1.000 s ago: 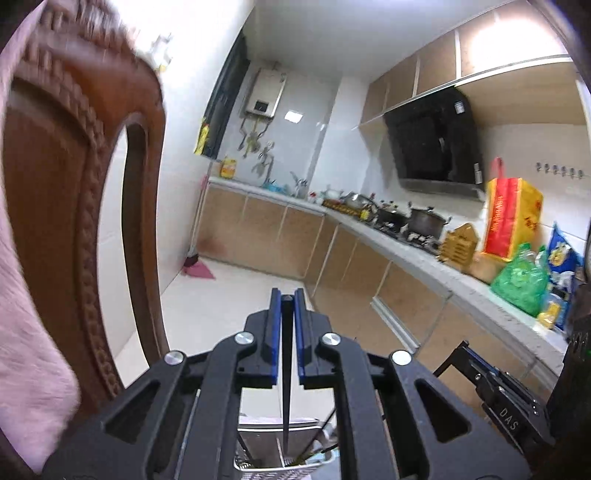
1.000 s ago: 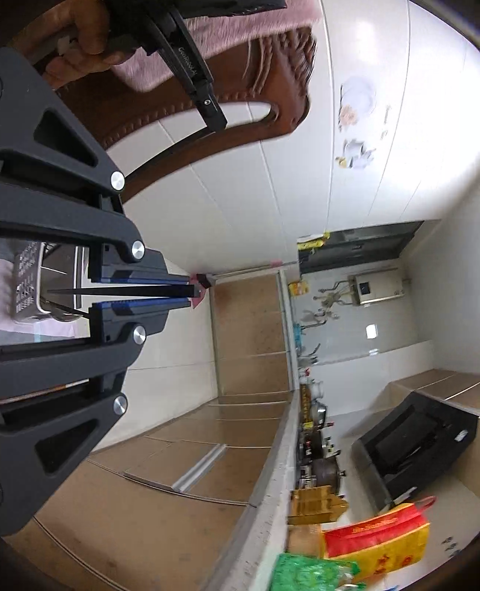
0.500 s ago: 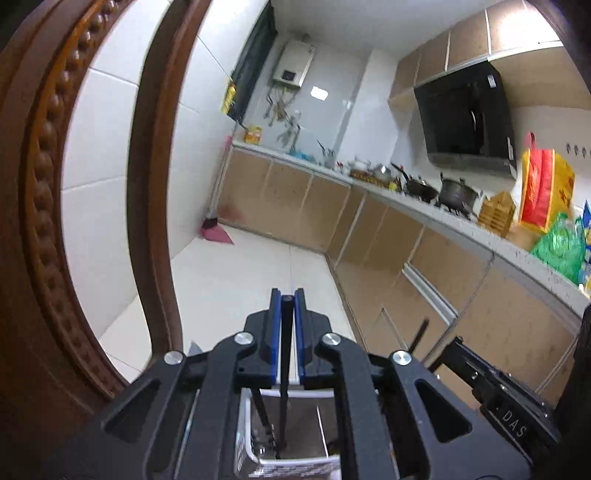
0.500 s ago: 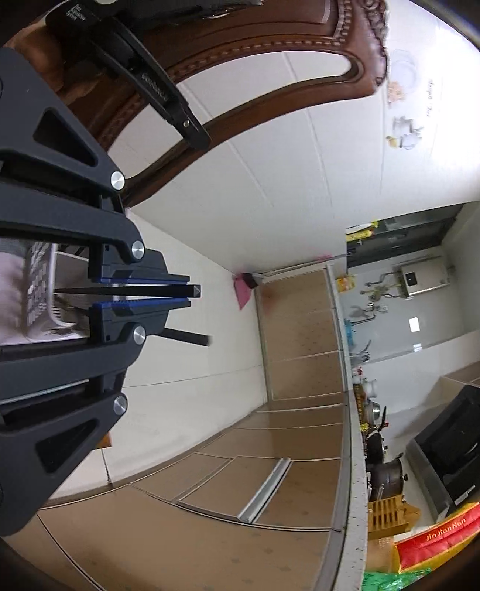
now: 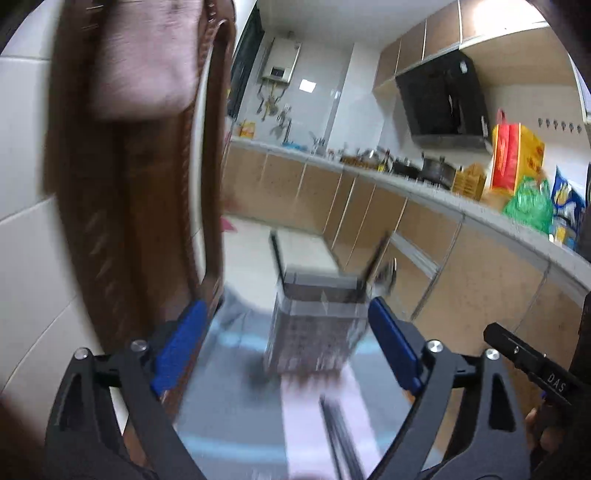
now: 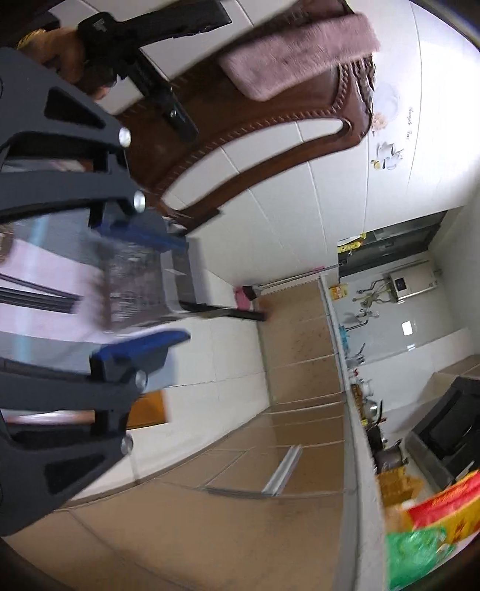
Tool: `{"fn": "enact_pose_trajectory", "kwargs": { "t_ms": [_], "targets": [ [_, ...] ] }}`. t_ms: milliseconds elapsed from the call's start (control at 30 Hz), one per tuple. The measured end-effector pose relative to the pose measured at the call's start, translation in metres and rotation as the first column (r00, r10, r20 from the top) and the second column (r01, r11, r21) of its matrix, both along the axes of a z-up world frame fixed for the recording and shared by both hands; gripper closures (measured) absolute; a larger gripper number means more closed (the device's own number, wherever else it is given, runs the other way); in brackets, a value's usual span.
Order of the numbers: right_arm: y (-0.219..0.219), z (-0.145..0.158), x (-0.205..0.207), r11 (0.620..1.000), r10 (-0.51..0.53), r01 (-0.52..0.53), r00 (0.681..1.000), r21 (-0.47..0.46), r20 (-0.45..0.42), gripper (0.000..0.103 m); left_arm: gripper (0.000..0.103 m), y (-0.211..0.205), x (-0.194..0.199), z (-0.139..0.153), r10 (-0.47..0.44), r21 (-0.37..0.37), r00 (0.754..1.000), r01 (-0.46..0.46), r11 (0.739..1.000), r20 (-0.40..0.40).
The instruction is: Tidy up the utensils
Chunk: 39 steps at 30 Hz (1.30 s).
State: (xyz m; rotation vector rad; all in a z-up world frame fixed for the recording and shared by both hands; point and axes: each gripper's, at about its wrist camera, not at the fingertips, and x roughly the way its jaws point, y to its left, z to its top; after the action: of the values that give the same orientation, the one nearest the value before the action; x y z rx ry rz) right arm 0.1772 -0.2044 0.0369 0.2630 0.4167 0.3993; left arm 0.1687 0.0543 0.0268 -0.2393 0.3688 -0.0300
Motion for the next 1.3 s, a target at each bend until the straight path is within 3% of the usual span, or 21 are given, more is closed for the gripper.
{"fn": "enact_pose_trajectory", "kwargs": {
  "t_ms": [200, 300, 433, 1000, 1167, 1300],
  "targets": [
    [0.016, -0.054, -0.061, 0.992, -0.033, 0.024, 0.997, -0.123, -0.075, 0.042, 0.012, -0.017, -0.054, -0.047, 0.015, 0.091, 0.994, -0.005, 0.996, -0.11],
    [0.026, -0.064, -0.071, 0.992, -0.016, 0.003, 0.995, -0.127, -0.097, 0.042, 0.012, -0.031, -0.063, -0.06, -0.006, 0.129, 0.991, 0.023, 0.991, -0.133],
    [0.032, -0.058, -0.075, 0.989, -0.004, -0.004, 0.999, -0.15, -0.053, 0.042, 0.012, -0.049, -0.059, -0.067, -0.027, 0.209, 0.989, 0.058, 0.976, -0.145],
    [0.023, -0.072, -0.073, 0.981, -0.041, 0.024, 0.996, -0.193, -0.08, 0.042, 0.012, -0.042, -0.059, -0.06, -0.029, 0.171, 0.99, 0.053, 0.984, -0.14],
    [0.036, -0.081, -0.068, 0.977, 0.011, -0.035, 0.993, -0.21, -0.115, 0.042, 0.012, -0.039, -0.056, -0.06, -0.029, 0.164, 0.989, 0.054, 0.985, -0.147],
    [0.061, -0.105, -0.059, 0.969, 0.107, -0.15, 0.97, -0.196, -0.217, 0.042, 0.012, -0.031, -0.053, -0.057, -0.015, 0.144, 0.989, 0.037, 0.989, -0.149]
  ]
}}
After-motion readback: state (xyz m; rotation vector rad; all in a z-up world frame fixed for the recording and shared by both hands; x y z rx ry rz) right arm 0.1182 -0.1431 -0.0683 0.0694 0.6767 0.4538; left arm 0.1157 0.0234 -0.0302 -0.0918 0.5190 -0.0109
